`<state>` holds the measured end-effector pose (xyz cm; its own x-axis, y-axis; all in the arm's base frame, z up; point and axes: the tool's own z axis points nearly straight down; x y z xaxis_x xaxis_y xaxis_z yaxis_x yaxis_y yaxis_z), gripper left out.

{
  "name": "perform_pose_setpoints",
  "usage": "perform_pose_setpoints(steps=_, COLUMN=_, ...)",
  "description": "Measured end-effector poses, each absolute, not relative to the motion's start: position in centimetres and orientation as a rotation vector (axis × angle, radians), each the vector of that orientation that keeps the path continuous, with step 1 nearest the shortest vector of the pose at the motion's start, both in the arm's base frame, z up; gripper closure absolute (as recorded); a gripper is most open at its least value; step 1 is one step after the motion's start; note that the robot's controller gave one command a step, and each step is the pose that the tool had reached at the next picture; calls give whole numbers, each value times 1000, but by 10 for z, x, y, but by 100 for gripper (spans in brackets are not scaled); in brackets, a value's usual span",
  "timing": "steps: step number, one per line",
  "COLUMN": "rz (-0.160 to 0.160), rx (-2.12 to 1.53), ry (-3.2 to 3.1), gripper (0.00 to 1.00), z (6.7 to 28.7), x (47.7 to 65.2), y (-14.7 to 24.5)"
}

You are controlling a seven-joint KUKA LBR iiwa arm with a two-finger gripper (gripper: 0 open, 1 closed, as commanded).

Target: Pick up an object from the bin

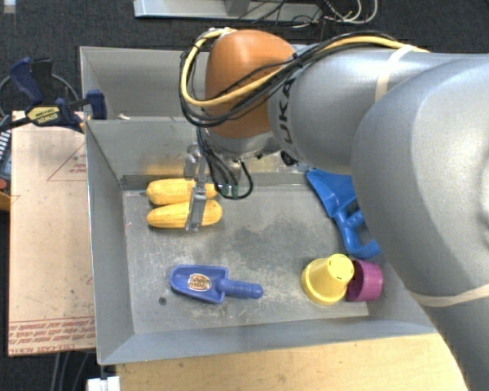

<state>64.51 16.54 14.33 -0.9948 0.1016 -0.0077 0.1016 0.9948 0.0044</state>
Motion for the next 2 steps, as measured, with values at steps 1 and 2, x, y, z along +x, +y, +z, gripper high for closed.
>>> perform_pose_setpoints(steps=1, rz=3, rx=-222, ry=3132, gripper=0, z=99, x=639, y=101)
perform_pose_setpoints(steps=2, rz=12, rx=131, ry=3116, gripper=0, z=75, x=645, y=152)
